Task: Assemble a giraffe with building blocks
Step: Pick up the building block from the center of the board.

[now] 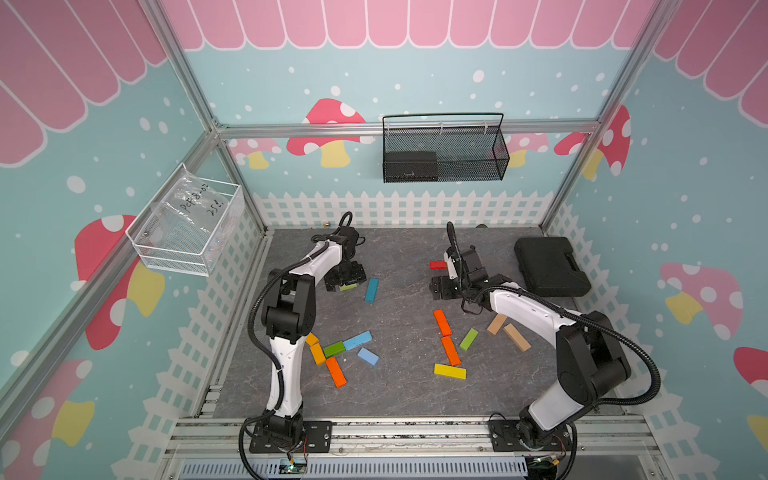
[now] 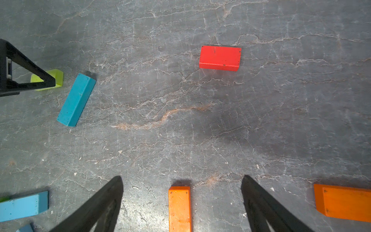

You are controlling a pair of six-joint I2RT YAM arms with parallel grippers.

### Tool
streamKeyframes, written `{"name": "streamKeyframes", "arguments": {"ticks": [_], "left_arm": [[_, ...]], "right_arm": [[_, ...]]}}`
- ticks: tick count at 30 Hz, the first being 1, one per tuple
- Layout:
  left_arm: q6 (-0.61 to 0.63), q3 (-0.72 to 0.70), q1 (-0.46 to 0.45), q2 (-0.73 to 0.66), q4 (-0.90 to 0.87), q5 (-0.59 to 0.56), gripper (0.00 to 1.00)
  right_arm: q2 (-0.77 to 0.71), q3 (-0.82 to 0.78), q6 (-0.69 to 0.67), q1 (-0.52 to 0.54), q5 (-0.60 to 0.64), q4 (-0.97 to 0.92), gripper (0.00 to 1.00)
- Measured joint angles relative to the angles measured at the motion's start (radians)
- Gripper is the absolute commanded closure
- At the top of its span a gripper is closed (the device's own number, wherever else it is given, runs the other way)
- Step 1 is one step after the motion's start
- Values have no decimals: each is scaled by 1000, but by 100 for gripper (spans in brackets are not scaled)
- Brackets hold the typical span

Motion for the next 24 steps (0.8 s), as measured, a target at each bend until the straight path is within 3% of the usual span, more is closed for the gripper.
{"name": "streamKeyframes", "arguments": {"ticks": [7, 15, 24], "left_arm": [[41, 84, 14, 64, -25, 5, 22], [64, 100, 18, 87, -55, 25, 23], [100, 150, 19, 111, -78, 42, 55]], "right_arm": [[24, 25, 1, 0, -2, -7, 6], [61, 95, 6, 39, 0, -33, 6], [155, 206, 46, 93, 29, -91, 6]]}}
